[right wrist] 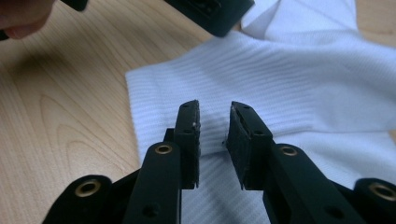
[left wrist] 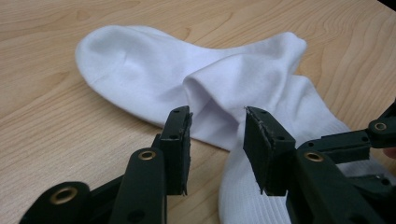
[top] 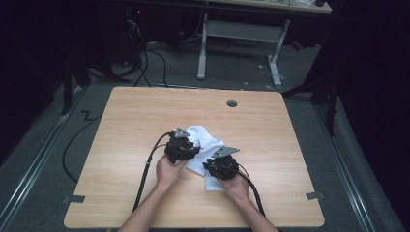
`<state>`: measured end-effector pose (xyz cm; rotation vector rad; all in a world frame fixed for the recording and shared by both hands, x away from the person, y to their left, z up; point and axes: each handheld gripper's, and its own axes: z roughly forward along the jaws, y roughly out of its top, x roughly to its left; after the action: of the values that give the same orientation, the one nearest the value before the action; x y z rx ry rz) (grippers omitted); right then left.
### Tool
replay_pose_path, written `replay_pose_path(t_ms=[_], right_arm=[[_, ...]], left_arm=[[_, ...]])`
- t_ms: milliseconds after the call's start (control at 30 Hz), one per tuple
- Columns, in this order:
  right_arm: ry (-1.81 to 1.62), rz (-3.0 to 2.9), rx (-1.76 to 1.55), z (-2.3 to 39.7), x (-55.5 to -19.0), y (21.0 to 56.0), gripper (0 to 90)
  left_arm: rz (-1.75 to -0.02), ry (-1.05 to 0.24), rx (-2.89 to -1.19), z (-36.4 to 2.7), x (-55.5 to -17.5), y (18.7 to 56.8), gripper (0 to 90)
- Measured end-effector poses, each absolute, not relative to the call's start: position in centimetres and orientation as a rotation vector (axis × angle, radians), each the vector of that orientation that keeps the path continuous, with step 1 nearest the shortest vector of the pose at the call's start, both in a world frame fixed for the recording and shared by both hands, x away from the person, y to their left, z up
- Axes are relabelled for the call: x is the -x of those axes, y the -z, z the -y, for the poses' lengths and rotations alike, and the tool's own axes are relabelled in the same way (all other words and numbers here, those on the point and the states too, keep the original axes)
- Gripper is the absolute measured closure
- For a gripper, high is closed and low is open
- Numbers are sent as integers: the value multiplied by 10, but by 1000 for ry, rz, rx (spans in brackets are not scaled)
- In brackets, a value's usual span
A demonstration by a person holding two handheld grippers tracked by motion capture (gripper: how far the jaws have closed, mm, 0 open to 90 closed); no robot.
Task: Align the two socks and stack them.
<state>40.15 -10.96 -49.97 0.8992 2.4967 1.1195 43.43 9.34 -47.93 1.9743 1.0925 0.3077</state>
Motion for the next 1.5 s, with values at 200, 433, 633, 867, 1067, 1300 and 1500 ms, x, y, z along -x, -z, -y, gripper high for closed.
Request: replay_pose_path(t_ms=[200, 433, 633, 867, 1067, 1300, 1500], right_arm=[[-1081, -2519, -850, 108, -401, 501, 844], [-1086, -2494, -835, 108, -399, 498, 892], [-1110, -2478, -832, 111, -399, 490, 895], [-1151, -2453, -804, 115, -397, 476, 895], [-1201, -2428, -775, 126, -391, 465, 896], [-1244, -2417, -760, 141, -381, 460, 896], [-1268, -2430, -767, 152, -366, 472, 895]], left_arm=[[-1111, -304, -1965, -96, -435, 482, 613], [-1119, -321, -1959, -98, -436, 483, 617], [-1123, -345, -1965, -98, -436, 481, 619], [-1128, -354, -1947, -100, -435, 479, 616], [-1135, -359, -1936, -102, -436, 477, 614], [-1147, -358, -1927, -103, -438, 478, 613], [-1168, -362, -1934, -102, -442, 480, 611]])
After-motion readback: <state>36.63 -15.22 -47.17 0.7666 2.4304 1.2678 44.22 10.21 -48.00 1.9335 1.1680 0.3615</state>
